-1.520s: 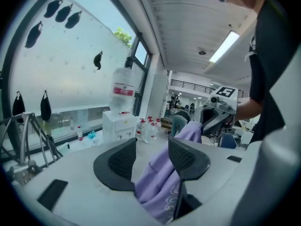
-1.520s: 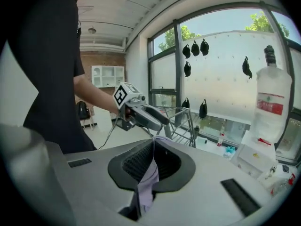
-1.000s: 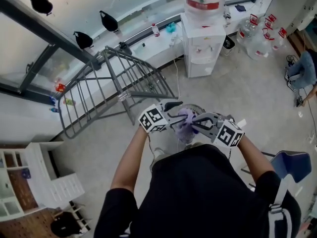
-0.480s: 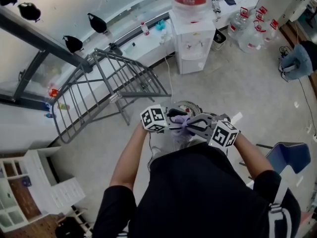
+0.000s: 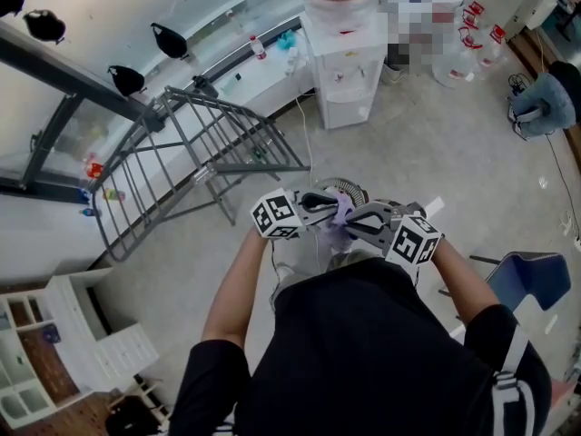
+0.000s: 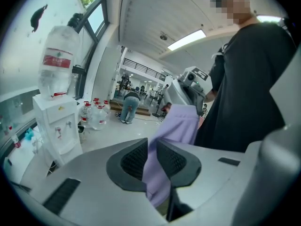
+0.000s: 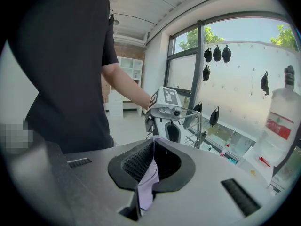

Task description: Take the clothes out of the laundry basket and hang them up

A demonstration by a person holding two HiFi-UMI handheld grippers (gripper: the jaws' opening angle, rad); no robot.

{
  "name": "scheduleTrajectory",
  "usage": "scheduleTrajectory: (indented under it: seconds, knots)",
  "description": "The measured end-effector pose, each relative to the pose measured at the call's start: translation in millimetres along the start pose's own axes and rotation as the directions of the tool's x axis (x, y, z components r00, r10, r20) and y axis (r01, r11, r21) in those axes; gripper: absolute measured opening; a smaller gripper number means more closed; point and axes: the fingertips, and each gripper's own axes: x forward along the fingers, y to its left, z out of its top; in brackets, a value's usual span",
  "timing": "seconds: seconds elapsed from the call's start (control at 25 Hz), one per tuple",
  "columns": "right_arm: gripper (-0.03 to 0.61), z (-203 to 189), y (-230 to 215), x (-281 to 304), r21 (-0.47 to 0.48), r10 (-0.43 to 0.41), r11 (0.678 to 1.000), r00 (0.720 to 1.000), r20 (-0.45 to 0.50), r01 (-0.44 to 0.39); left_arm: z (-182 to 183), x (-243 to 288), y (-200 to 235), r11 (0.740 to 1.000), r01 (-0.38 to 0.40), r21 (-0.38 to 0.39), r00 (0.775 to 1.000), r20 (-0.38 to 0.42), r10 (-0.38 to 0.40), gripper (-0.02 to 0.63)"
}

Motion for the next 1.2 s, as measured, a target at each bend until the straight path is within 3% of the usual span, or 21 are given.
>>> scheduleTrajectory:
  seconds: [0.12,0.2,0.32,0.44,0.64,0.76,0.84,0.96,1.2]
  knots:
    - [0.006,2.1,6.1,-1.8,-0.016,0.022,1.0,1.0,0.008,-0.022,1.5,-0.8,0.5,0.999,0.036,0.038,0.997,-0.068,-0.033,0.212]
    - [0.006,2.4,10.9,-2.8,-0.032,0.048,0.998,0.999,0.008,-0.048,0.4,2.7,-9.3,0.992,0.115,0.061,0.985,-0.136,-0.106,0.256]
    - [0.006,1.9,22.6,-3.0,-0.07,0.097,0.993,0.995,-0.008,-0.097,-4.7,8.0,-30.2,0.967,0.25,0.06,0.949,-0.216,-0.232,0.27]
    - [0.006,3.7,33.0,-3.4,-0.095,0.136,0.986,0.991,-0.017,-0.137,-6.6,15.9,-50.9,0.933,0.356,0.048,0.911,-0.241,-0.335,0.272]
    - [0.006,-8.2,49.1,-3.1,-0.097,0.167,0.981,0.985,-0.05,-0.171,-17.9,34.8,-72.8,0.899,0.437,0.034,0.875,-0.249,-0.416,0.265]
    - [0.006,-17.5,54.0,-5.4,-0.077,0.145,0.986,0.987,-0.062,-0.149,-24.9,40.0,-83.6,0.887,0.462,0.009,0.863,-0.236,-0.447,0.181]
    - [0.006,-20.9,54.2,-7.5,-0.06,0.125,0.99,0.99,-0.062,-0.128,-26.8,40.6,-87.0,0.893,0.45,0.01,0.871,-0.224,-0.437,0.124]
    - [0.006,-21.4,50.3,-10.8,-0.04,0.104,0.994,0.993,-0.055,-0.107,-24.1,33.4,-80.6,0.92,0.393,0.01,0.905,-0.179,-0.385,0.04]
    - [0.006,-21.3,27.6,-22.2,-0.005,0.054,0.999,0.998,-0.029,-0.054,-4.6,11.2,-55.4,0.979,0.202,-0.001,0.979,0.036,-0.202,0.021]
